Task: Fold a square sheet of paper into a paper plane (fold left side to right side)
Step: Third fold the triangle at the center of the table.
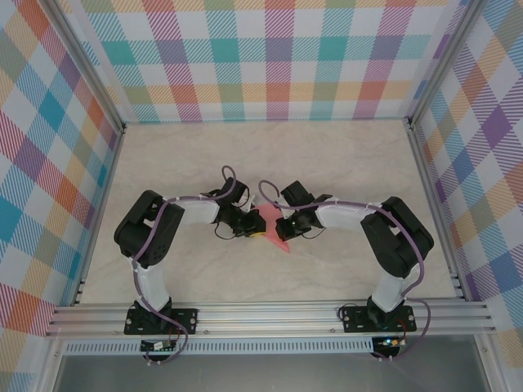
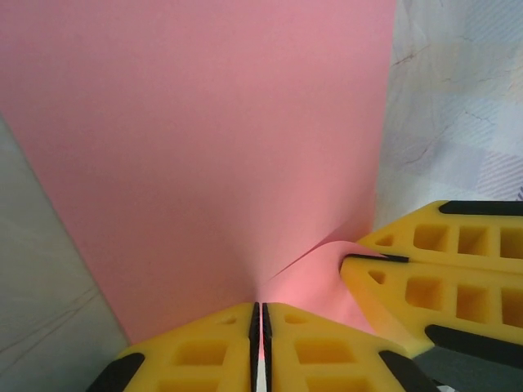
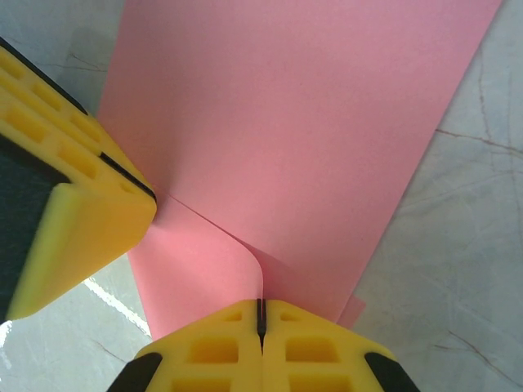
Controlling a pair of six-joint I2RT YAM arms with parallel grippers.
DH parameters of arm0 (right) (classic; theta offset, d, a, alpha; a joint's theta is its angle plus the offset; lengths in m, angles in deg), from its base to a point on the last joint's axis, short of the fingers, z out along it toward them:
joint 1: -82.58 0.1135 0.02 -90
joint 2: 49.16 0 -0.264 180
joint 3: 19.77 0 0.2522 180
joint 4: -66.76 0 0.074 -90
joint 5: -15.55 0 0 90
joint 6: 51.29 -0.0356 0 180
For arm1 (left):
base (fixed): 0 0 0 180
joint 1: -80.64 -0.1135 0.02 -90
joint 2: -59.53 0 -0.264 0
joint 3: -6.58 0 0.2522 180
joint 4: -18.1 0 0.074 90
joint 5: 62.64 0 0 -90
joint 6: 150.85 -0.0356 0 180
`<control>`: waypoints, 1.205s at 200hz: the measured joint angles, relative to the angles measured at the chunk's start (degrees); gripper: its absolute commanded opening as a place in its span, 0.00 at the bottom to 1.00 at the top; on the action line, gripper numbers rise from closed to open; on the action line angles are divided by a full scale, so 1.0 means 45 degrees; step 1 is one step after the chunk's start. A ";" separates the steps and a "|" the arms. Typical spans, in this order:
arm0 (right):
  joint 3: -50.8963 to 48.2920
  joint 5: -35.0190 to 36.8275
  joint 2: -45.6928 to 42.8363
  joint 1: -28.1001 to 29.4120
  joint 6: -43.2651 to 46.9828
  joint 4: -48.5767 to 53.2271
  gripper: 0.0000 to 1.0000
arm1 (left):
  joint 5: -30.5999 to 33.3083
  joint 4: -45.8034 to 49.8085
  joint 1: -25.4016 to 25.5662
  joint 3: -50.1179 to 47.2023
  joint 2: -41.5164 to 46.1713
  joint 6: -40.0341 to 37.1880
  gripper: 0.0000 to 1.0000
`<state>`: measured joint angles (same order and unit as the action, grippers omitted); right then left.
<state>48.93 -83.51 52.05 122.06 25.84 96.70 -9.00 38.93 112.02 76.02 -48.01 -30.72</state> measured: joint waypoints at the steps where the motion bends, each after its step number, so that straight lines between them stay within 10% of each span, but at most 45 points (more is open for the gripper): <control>1: 0.0000 0.0000 -0.0005 0.0000 0.0000 0.0000 0.03 | 0.0015 0.0000 0.0005 0.0000 0.0000 -0.0010 0.12; 95: 0.0661 0.0894 -0.1409 -0.0199 0.0000 0.1588 0.38 | 0.0097 0.0019 0.0010 0.0000 -0.0029 -0.0316 0.10; 241: -0.0539 -0.2735 -0.1404 0.0272 -0.2001 0.1379 0.31 | 0.0112 0.0024 0.0010 0.0000 -0.0029 -0.0321 0.10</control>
<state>46.51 -95.81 45.74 123.29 16.84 102.91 -8.50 39.04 112.06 76.02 -48.15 -32.16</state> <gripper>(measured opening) 0.311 0.098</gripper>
